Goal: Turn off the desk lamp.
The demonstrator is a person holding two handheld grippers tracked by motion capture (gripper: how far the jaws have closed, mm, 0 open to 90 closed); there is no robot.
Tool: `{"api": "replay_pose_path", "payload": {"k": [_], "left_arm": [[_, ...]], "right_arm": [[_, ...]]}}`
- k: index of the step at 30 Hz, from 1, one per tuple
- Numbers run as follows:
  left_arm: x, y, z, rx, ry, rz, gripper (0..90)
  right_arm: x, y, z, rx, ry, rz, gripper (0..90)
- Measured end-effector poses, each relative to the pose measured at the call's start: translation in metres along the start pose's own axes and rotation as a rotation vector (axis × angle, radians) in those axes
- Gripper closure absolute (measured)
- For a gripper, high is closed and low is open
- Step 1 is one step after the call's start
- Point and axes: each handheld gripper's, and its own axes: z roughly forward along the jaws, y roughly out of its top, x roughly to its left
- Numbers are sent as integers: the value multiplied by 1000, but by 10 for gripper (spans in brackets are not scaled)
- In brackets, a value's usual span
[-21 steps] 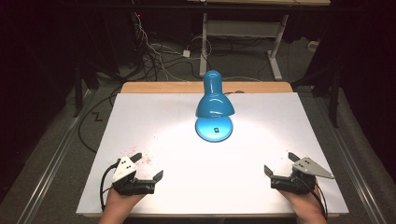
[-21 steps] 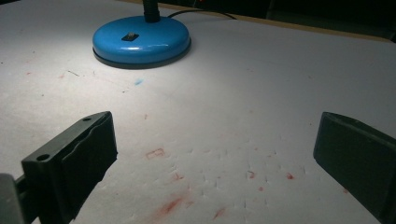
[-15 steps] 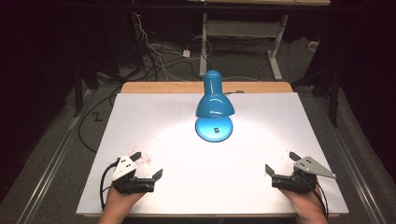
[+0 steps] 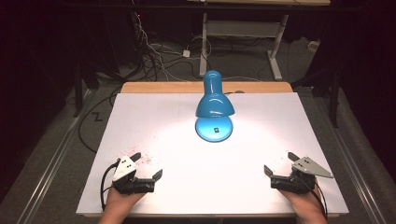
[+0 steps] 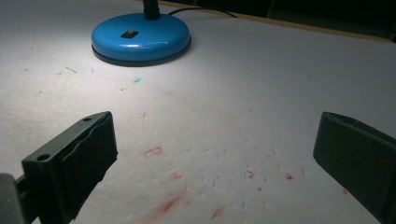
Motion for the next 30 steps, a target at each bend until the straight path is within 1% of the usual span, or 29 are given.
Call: {"api": "replay_pose_path", "payload": {"k": [5,6,8,11,13,16,21,25,30], "left_arm": [[0,-1,0,4,-2,-2,0],[0,-1,0,4,-2,-1,0],[0,-1,0,5,-4,1,0],[0,-1,-1,3,-4,1,0],[0,-1,-1,1,-2,1,0],[0,0,-2,-3,-1,1,0],[1,0,-4,-6,0,1,0],[1,0,-4,-7,0,1,0],[0,0,-4,-10,-3,0,0]], "right_arm": [[-1,0,1,2,-1,5,18],[-1,0,1,4,-1,0,36],[-1,0,0,9,3,7,56],[-1,0,1,14,10,7,70],[-1,0,1,14,17,-8,91],[0,0,1,19,12,-13,106],[0,0,1,22,14,-13,164],[0,0,0,23,9,-8,183],[-1,0,0,25,6,1,240]]}}
